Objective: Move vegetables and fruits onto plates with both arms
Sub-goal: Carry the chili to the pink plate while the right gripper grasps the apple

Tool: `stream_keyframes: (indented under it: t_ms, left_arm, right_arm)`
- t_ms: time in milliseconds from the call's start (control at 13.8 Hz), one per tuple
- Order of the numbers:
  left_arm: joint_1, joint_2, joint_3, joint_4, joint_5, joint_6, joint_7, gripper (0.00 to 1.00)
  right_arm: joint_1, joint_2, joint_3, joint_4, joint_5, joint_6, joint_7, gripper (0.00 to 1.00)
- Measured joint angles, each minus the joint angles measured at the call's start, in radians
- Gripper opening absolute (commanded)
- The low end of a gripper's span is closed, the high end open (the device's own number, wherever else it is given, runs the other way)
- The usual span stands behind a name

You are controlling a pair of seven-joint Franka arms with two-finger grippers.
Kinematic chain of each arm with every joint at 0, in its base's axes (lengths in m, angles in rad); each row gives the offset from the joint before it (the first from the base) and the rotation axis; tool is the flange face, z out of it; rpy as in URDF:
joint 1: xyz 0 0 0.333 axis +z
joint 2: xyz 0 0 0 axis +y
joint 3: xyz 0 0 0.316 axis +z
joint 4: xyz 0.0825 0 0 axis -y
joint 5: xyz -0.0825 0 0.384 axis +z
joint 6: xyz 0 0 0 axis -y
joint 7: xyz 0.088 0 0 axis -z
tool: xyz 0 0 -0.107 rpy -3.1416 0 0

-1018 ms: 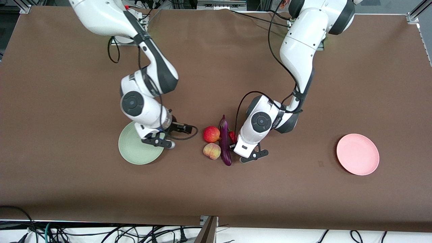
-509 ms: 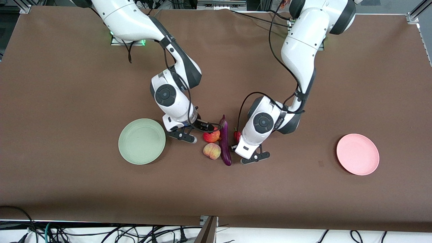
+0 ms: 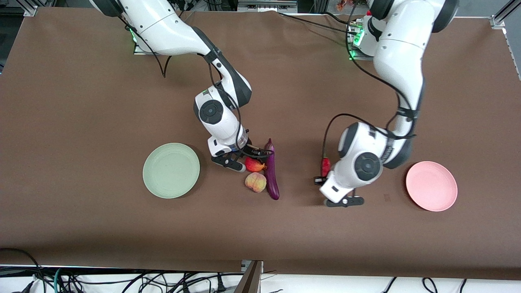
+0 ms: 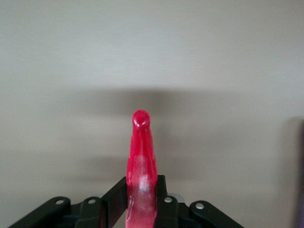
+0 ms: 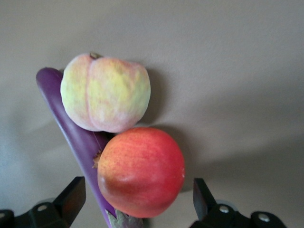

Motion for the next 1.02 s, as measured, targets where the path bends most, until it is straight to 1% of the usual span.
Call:
stream_keyframes:
  t_ms: [145, 364, 436, 582, 655, 727, 800, 1018]
  left_arm:
    - [0.092, -0.019, 0.005, -0.014, 0.012, -0.045, 0.203, 0.00]
    - [0.263, -0.024, 0.008, -0.032, 0.013, -0.059, 0.511, 0.00]
    - [0.315, -0.024, 0.007, -0.037, 0.017, -0.059, 0.593, 0.00]
    - [0.398, -0.024, 0.006, -0.041, 0.043, -0.060, 0.713, 0.00]
    - [0.429, -0.024, 0.005, -0.042, 0.057, -0.060, 0.753, 0.00]
    - [0.455, -0.024, 0.005, -0.045, 0.067, -0.061, 0.781, 0.00]
    - [0.478, -0.023, 0.005, -0.051, 0.080, -0.061, 0.799, 0.00]
    - [0.528, -0.011, 0.004, -0.059, 0.104, -0.061, 0.836, 0.00]
  right_arm:
    - [0.009, 0.010, 0.000, 0.000, 0.000, 0.007, 0.000, 1.00]
    - [0.012, 0.019, -0.001, 0.001, 0.000, 0.025, 0.000, 1.00]
    - [0.012, 0.022, -0.002, 0.001, 0.000, 0.030, 0.000, 0.95]
    - [0.012, 0.028, -0.004, 0.001, -0.001, 0.037, 0.000, 0.58]
    - [0.012, 0.030, -0.004, 0.001, -0.002, 0.042, 0.000, 0.47]
    - [0.012, 0.031, -0.004, 0.002, -0.003, 0.047, 0.000, 0.41]
    - [0.012, 0.031, -0.004, 0.004, -0.003, 0.047, 0.000, 0.38]
    - [0.013, 0.031, -0.005, 0.005, -0.004, 0.047, -0.003, 0.38]
